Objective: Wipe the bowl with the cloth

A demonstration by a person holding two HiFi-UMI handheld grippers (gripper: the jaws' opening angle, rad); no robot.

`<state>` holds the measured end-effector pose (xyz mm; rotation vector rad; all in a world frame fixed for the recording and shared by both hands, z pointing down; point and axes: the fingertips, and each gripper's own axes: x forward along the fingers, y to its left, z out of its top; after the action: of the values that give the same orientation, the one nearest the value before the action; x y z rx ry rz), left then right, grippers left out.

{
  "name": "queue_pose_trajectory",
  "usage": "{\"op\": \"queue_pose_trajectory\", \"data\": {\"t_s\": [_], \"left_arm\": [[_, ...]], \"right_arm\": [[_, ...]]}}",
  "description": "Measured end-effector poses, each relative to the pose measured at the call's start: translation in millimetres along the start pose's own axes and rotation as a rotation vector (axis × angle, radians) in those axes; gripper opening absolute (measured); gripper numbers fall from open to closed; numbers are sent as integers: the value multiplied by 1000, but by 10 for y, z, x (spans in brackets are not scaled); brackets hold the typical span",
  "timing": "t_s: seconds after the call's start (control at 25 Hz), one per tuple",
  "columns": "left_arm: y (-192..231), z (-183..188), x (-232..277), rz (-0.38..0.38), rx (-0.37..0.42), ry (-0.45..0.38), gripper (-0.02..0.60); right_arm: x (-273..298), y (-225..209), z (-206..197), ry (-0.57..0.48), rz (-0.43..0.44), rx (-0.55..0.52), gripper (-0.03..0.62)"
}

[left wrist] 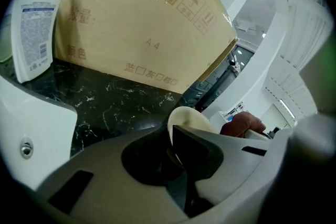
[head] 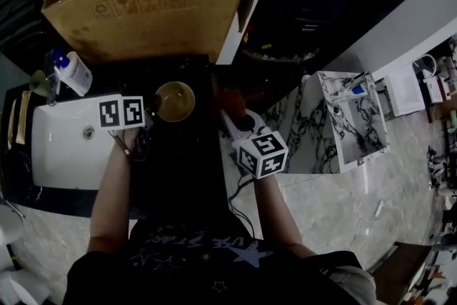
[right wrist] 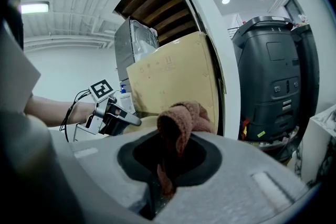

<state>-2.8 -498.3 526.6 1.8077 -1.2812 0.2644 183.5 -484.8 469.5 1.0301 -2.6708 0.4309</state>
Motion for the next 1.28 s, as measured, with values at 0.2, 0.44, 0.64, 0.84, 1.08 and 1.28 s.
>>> {"op": "queue_pose_trajectory", "data": {"t_s": [0.2, 0.44, 0.64, 0.84, 1.08, 1.28], "left_arm": [[2, -10, -42, 30, 34, 10, 21], [-41, 9, -214, 50, 94, -23, 20], [-149, -28, -434, 69, 187, -60, 20], [-311, -154, -619, 75, 289, -68, 20], [-448, -331, -835, 40, 321, -88, 20], [-540, -433, -1007, -15, 326, -85, 20]], "right_arm": [[-38, 62, 13, -4, 2, -11, 49], [-85, 407, 150, -15, 93, -59, 49], [-88, 1087, 355, -32, 262, -156, 48], [28, 1505, 365, 40, 279, -272, 49], [172, 1746, 76, 201, 244, -371, 48], [271, 1879, -91, 300, 205, -430, 48]]}}
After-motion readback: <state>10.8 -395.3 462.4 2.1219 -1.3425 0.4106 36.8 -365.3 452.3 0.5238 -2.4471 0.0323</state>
